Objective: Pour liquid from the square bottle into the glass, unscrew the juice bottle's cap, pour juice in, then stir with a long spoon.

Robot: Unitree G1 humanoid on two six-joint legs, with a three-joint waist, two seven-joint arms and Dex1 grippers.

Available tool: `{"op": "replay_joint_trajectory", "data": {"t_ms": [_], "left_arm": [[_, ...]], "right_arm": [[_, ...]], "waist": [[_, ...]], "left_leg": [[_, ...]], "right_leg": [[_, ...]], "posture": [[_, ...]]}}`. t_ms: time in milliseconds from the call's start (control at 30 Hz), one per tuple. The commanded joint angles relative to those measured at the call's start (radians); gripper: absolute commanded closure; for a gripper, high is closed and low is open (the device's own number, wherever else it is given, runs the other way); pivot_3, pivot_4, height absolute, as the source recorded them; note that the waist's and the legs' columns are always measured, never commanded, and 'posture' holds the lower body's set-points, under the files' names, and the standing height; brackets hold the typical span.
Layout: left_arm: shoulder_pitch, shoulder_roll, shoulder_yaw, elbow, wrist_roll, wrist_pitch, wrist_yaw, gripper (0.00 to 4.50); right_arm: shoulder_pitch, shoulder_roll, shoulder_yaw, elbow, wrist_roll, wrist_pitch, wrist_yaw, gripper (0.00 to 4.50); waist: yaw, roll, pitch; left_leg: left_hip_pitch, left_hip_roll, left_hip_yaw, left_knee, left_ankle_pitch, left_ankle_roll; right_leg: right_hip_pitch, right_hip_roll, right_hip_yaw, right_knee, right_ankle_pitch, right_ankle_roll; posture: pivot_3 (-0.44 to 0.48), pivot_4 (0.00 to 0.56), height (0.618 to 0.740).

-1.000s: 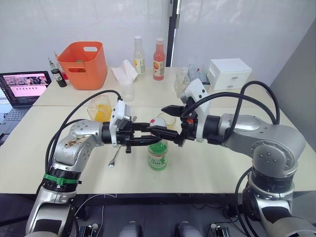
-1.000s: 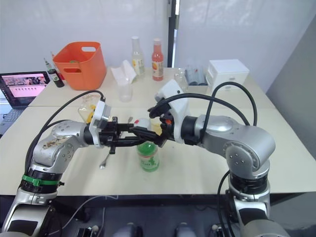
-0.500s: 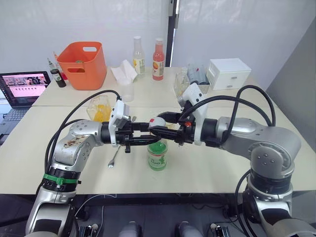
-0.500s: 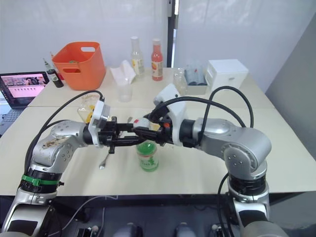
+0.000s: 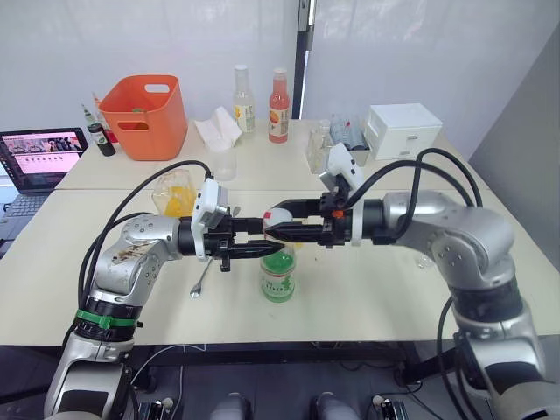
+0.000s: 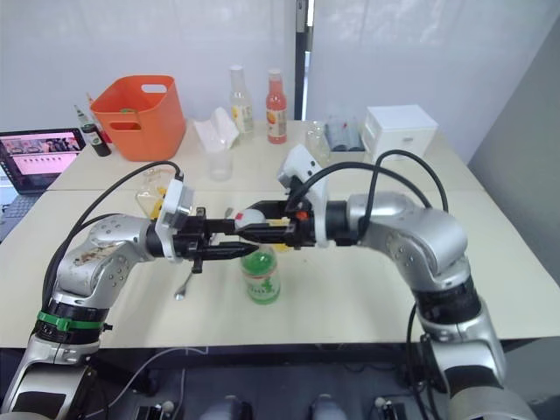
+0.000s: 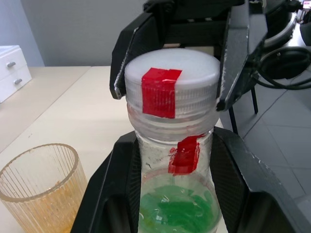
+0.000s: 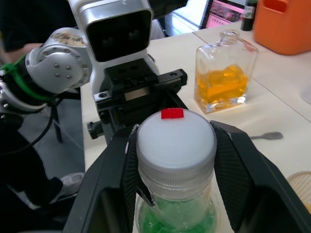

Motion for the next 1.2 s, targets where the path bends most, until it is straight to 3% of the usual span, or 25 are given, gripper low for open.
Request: {"op": "replay_joint_trajectory", "data": {"t_ms": [33, 200, 400, 767, 833, 900, 1200], "left_arm": [[0.026, 0.021, -0.024, 0.011, 0.018, 0.013, -0.017, 2.90], [0.038, 0.029, -0.020, -0.006, 0.010, 0.019, -0.016, 2.90], [0.043, 0.032, -0.018, -0.018, 0.006, 0.027, -0.011, 2.90], [0.037, 0.029, -0.019, -0.024, 0.002, 0.039, -0.006, 2.90], [0.034, 0.029, -0.019, -0.022, 0.002, 0.040, -0.006, 2.90], [0.032, 0.030, -0.019, -0.022, 0.002, 0.042, -0.006, 2.90], [0.028, 0.029, -0.018, -0.023, 0.003, 0.043, -0.005, 2.90]], "right_arm": [[-0.097, -0.031, 0.052, 0.180, -0.083, -0.189, 0.273, 2.82], [-0.285, 0.015, 0.177, 0.528, -0.212, -0.390, 0.609, 2.82], [-0.390, 0.061, 0.234, 0.725, -0.234, -0.505, 0.694, 2.82], [-0.404, 0.064, 0.228, 0.747, -0.226, -0.496, 0.694, 2.82], [-0.393, 0.059, 0.220, 0.722, -0.218, -0.482, 0.694, 1.78], [-0.380, 0.056, 0.206, 0.693, -0.212, -0.469, 0.694, 1.12], [-0.305, 0.049, 0.117, 0.519, -0.185, -0.374, 0.660, 1.12]], "waist": [[0.000, 0.000, 0.000], [-0.003, 0.000, 0.000], [-0.001, 0.000, 0.000], [-0.003, 0.000, 0.000], [-0.002, 0.000, 0.000], [0.001, 0.000, 0.000], [0.002, 0.000, 0.000]], "left_leg": [[0.000, 0.000, 0.000, 0.000, 0.000, 0.000], [0.000, 0.001, 0.000, 0.000, 0.000, 0.000], [0.000, 0.001, 0.000, 0.000, 0.000, 0.000], [0.001, 0.001, 0.000, 0.000, 0.000, 0.000], [0.001, 0.001, 0.000, 0.000, 0.000, 0.000], [0.001, 0.001, 0.000, 0.000, 0.000, 0.000], [0.000, 0.001, 0.000, 0.000, 0.000, 0.000]], "right_leg": [[0.000, 0.000, 0.000, 0.000, 0.000, 0.000], [-0.001, 0.001, 0.000, 0.000, 0.000, 0.000], [-0.001, 0.001, 0.000, 0.001, 0.000, 0.000], [-0.001, 0.001, 0.000, 0.002, 0.000, -0.001], [-0.001, 0.001, 0.000, 0.002, 0.000, -0.001], [-0.001, 0.000, 0.000, 0.002, 0.000, -0.001], [-0.001, 0.000, 0.000, 0.002, 0.000, 0.000]], "posture": [[0.000, 0.150, 0.715], [0.000, 0.150, 0.715], [0.000, 0.150, 0.715], [0.000, 0.150, 0.715], [0.000, 0.150, 0.715], [0.000, 0.150, 0.715], [0.000, 0.150, 0.715]]}}
